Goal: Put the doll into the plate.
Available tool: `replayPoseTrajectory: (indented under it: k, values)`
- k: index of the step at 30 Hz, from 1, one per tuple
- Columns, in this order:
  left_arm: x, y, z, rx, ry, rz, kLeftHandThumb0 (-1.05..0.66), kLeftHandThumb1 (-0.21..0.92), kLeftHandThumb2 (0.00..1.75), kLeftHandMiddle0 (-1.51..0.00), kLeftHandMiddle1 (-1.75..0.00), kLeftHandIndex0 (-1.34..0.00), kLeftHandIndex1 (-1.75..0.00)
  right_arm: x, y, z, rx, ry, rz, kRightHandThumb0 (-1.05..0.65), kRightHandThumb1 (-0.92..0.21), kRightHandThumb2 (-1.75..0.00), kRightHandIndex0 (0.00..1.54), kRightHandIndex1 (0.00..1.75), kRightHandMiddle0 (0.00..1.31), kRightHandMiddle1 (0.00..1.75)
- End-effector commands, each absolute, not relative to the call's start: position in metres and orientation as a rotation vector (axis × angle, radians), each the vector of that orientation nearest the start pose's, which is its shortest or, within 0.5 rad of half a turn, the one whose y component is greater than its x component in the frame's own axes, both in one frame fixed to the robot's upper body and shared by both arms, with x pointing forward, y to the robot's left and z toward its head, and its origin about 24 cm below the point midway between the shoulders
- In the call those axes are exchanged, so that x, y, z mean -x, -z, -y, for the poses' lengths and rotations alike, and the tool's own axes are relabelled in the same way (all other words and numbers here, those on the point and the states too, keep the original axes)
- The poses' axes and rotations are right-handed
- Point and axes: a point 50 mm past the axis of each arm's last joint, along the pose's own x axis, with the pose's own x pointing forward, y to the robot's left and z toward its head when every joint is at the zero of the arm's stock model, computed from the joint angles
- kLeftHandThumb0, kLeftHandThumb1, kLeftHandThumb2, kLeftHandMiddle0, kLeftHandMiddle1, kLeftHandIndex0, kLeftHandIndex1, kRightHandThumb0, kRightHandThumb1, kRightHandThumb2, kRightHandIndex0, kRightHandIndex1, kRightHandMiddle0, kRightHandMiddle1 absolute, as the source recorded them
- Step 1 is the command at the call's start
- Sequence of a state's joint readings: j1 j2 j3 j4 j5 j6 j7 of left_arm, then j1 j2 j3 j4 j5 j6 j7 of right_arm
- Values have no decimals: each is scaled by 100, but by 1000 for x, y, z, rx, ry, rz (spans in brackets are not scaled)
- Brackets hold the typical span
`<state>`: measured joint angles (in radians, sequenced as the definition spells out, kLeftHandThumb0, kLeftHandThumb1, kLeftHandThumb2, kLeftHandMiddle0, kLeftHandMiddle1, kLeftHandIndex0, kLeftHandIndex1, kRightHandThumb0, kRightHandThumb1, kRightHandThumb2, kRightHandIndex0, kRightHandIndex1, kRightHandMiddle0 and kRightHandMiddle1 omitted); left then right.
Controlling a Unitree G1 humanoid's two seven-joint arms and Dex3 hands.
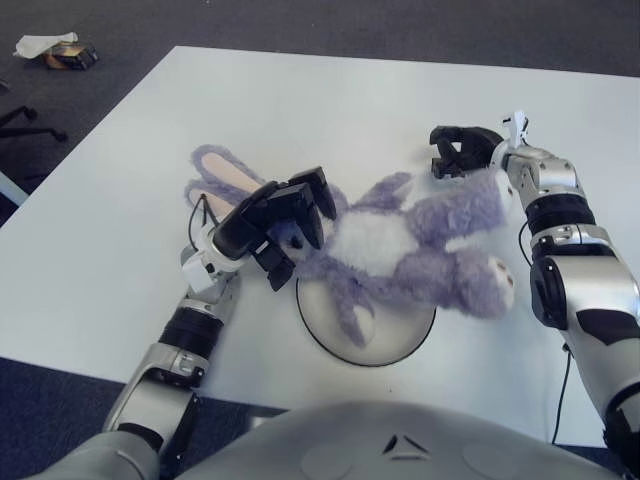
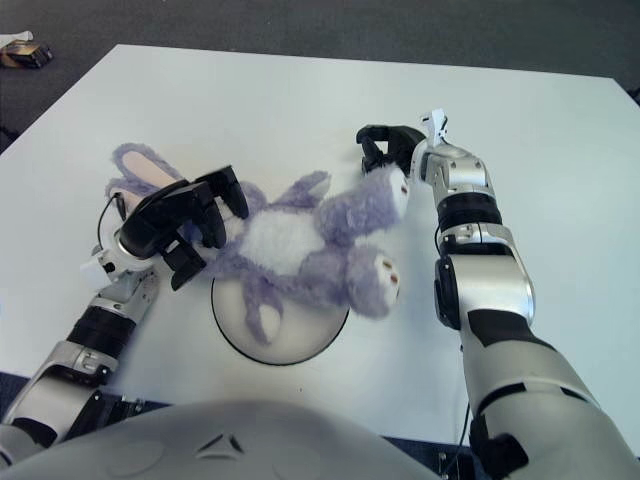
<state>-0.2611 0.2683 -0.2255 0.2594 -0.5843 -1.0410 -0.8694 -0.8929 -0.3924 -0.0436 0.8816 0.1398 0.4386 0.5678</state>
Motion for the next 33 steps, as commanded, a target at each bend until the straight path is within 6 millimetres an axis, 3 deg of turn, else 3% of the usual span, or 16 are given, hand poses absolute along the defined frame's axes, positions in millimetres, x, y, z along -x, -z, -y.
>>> replayPoseTrajectory:
  k: [1, 2, 3, 4, 7, 9, 10, 11, 13, 14, 17, 20, 23, 25, 31, 33]
  values:
    - [-271, -124, -173, 391, 1147, 577, -1, 26, 137, -61, -171, -49, -174, -380, -89, 208, 27, -385, -522, -1, -9, -154, 80, 175, 62, 160]
    - [-291, -153, -180, 416, 1208, 434, -1, 25, 138, -61, -171, -49, -174, -380, -89, 208, 26, -385, -522, -1, -9, -154, 80, 175, 62, 160]
    - [-301, -177, -185, 423, 1246, 331, -19, 26, 138, -73, -173, -55, -174, -380, -89, 208, 25, -385, -522, -1, -8, -155, 80, 175, 62, 160]
    - [-303, -178, -173, 401, 1199, 500, -31, 26, 138, -81, -173, -58, -174, -380, -89, 208, 24, -386, -522, -1, -8, -155, 80, 175, 62, 160]
    - [-292, -169, -155, 379, 1069, 822, -54, 38, 117, -104, -174, -21, -157, -380, -88, 208, 23, -389, -521, -1, -7, -156, 81, 175, 63, 160]
    - [-293, -172, -159, 394, 1082, 833, -51, 37, 117, -108, -174, -11, -155, -380, -87, 208, 26, -391, -520, -1, -7, -156, 81, 175, 63, 159]
    - [-296, -176, -168, 471, 1137, 700, -50, 37, 117, -109, -174, -7, -155, -380, -87, 208, 29, -392, -520, -1, -7, -156, 82, 175, 64, 159]
    - [-296, -180, -173, 523, 1178, 592, -49, 41, 113, -111, -175, -13, -159, -380, -87, 208, 31, -392, -519, -1, -7, -156, 82, 175, 64, 159]
    - [-286, -183, -156, 534, 1206, 651, -43, 54, 101, -116, -175, -28, -168, -380, -86, 208, 34, -391, -520, -1, -6, -157, 82, 175, 64, 159]
    - [-285, -180, -158, 521, 1187, 723, -43, 56, 99, -117, -175, -29, -169, -380, -86, 208, 35, -390, -521, -1, -6, -157, 82, 175, 64, 159]
    - [-290, -179, -173, 545, 1178, 704, -39, 70, 81, -108, -175, -28, -173, -380, -84, 209, 41, -384, -525, -1, -6, -157, 82, 175, 65, 159]
    - [-294, -184, -173, 582, 1209, 653, -38, 79, 69, -94, -175, -26, -174, -380, -83, 210, 40, -377, -529, -1, -6, -157, 82, 175, 65, 158]
    - [-297, -184, -175, 605, 1230, 628, -66, 86, 65, -82, -175, -9, -162, -380, -83, 210, 20, -368, -534, -1, -6, -157, 82, 175, 64, 159]
    - [-298, -184, -177, 619, 1213, 607, -79, 90, 65, -70, -171, -4, -147, -380, -84, 209, 14, -367, -535, -1, -6, -157, 82, 175, 64, 159]
    - [-297, -183, -189, 677, 1149, 558, -94, 92, 74, -62, -152, 0, -97, -381, -83, 209, 18, -370, -542, -1, -6, -157, 82, 175, 64, 159]
    - [-297, -183, -189, 729, 1116, 555, -95, 92, 77, -59, -147, 0, -90, -381, -83, 209, 23, -368, -543, -1, -5, -158, 83, 175, 65, 159]
